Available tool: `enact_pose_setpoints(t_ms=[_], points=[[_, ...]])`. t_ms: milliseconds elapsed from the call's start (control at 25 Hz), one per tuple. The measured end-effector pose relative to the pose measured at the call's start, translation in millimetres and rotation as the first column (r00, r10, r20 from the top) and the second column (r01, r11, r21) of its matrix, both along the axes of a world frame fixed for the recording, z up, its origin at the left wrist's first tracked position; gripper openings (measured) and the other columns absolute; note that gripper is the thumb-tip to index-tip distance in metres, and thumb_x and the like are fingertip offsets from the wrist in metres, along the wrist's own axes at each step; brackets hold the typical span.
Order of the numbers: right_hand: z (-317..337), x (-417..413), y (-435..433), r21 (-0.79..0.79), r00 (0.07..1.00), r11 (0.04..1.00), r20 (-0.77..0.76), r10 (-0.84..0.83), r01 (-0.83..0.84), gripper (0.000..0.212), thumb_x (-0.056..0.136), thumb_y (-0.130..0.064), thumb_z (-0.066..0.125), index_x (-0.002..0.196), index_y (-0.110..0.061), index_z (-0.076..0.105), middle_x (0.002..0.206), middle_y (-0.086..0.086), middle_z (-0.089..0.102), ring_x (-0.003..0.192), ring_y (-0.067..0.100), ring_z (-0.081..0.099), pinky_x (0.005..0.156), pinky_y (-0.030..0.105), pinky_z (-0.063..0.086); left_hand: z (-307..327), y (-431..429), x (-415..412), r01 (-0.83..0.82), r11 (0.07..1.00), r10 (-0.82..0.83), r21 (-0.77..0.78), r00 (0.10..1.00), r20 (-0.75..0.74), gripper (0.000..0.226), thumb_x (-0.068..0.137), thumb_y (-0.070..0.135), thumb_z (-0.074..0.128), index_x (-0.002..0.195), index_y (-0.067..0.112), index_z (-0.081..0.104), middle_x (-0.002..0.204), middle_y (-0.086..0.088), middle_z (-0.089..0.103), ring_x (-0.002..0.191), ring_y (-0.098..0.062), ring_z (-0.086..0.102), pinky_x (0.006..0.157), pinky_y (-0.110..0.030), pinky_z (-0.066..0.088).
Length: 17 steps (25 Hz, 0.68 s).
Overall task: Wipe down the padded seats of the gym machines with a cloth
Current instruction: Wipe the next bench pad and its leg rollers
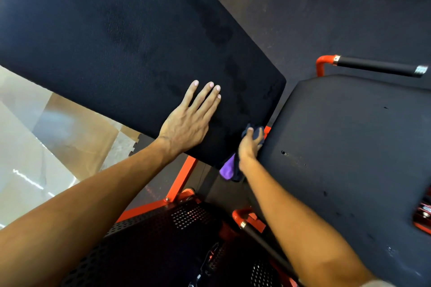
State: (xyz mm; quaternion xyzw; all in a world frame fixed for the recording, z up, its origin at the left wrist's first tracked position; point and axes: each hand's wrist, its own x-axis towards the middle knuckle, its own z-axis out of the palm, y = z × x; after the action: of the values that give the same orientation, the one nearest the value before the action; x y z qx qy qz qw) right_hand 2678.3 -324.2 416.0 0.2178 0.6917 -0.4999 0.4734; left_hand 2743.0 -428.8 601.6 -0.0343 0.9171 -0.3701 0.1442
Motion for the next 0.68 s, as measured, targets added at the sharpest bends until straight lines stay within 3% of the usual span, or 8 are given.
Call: enact_pose_setpoints(t_ms=[80,240,320,400,560,680], points=[[-4,-25,-8,-0.008,0.997,0.997,0.037,-0.074,0.074,0.056,0.106,-0.049,0.041,0.158,-0.031,0.029,0.165,0.017,0.020,0.147,0.035,0.030,0.120,0.042,0.023,0,0,1,0.003,1.000,-0.003,-0.005,1.000,-0.001,0.064,0.106,0.031,0.022,0.159,-0.003,0.010,0.167,-0.024,0.007,0.155,-0.041,0.006,0.123,-0.061,0.008],[37,-12,-9,-0.171,0.974,0.975,-0.199,0.109,-0.144,0.056,0.106,-0.058,0.035,0.158,-0.045,0.022,0.170,0.009,0.013,0.155,0.032,0.016,0.124,0.054,0.017,0,1,0,-0.004,1.000,0.004,-0.011,1.000,0.004,0.063,0.104,0.029,0.019,0.159,-0.002,0.014,0.167,-0.024,0.008,0.155,-0.039,0.007,0.124,-0.061,0.006],[58,21,2,-0.248,0.937,0.936,-0.307,0.167,-0.249,0.055,0.105,-0.057,0.036,0.158,-0.049,0.019,0.172,0.003,0.007,0.157,0.028,0.006,0.124,0.052,0.013,-1,5,-6,-0.045,0.999,0.045,-0.002,0.999,0.024,0.064,0.101,0.026,0.017,0.159,-0.002,0.014,0.167,-0.024,0.008,0.155,-0.037,0.008,0.124,-0.060,0.002],[60,48,20,-0.229,0.914,0.920,-0.333,0.232,-0.317,0.056,0.106,-0.053,0.036,0.158,-0.048,0.017,0.172,-0.001,0.007,0.157,0.025,0.004,0.123,0.048,0.014,-6,10,-15,-0.075,0.997,0.074,0.012,0.995,0.065,0.066,0.100,0.027,0.018,0.159,-0.002,0.012,0.167,-0.023,0.007,0.156,-0.035,0.006,0.125,-0.058,-0.001],[12,-5,11,-0.084,0.982,0.980,-0.070,0.177,-0.182,0.057,0.108,-0.050,0.033,0.161,-0.039,0.015,0.170,0.013,0.009,0.156,0.031,0.011,0.122,0.046,0.016,-17,10,-48,-0.086,0.996,0.082,0.036,0.991,0.105,0.067,0.099,0.029,0.019,0.159,0.001,0.012,0.168,-0.020,0.007,0.156,-0.033,0.005,0.126,-0.056,0.001],[-6,-60,-8,-0.122,0.997,0.992,0.066,0.028,-0.019,0.058,0.110,-0.046,0.031,0.163,-0.031,0.012,0.170,0.010,0.009,0.156,0.029,0.011,0.124,0.046,0.017,-23,5,-63,-0.090,0.995,0.086,0.033,0.990,0.109,0.067,0.099,0.031,0.023,0.159,0.003,0.014,0.168,-0.018,0.008,0.156,-0.033,0.005,0.126,-0.055,0.001]])
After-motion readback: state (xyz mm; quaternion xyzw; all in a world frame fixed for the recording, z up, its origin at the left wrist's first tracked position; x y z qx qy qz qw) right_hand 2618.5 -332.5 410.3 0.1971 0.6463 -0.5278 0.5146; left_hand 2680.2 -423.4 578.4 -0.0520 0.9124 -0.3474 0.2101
